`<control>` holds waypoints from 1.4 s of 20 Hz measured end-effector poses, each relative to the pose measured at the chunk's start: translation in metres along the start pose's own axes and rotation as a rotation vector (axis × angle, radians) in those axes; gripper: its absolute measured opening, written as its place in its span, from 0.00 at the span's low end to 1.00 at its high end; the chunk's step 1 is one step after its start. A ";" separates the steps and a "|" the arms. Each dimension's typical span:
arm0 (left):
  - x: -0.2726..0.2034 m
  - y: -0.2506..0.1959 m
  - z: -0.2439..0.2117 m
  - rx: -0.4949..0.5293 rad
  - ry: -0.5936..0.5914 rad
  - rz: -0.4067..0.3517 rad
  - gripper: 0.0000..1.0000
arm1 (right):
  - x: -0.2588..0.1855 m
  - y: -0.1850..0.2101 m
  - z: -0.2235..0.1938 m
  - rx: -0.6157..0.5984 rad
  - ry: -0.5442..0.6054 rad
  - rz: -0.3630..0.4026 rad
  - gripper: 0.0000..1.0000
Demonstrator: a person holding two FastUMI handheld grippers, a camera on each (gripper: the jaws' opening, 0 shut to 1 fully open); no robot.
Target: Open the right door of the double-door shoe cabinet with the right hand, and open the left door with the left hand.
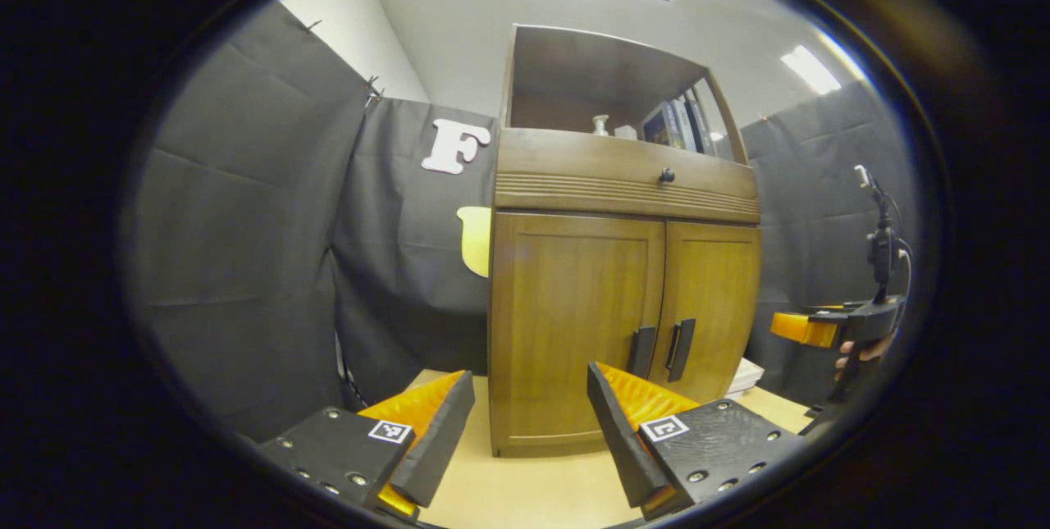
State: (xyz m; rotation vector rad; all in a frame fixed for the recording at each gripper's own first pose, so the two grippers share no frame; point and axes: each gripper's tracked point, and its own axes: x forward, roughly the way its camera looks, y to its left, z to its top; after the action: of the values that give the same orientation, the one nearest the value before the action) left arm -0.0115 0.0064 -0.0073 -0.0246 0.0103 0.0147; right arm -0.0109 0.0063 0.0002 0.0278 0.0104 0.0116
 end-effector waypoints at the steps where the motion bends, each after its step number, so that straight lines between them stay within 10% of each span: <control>1: 0.000 0.000 -0.002 -0.003 0.003 0.000 0.84 | 0.001 0.000 0.001 0.004 0.000 -0.001 0.94; 28: -0.006 -0.002 -0.013 -0.073 0.085 0.008 0.84 | 0.156 0.075 -0.019 0.096 0.111 0.135 0.94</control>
State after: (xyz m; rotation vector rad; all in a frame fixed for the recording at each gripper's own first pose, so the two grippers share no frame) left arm -0.0181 0.0037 -0.0205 -0.0985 0.0951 0.0222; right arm 0.1438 0.0837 -0.0186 0.1237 0.1205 0.1477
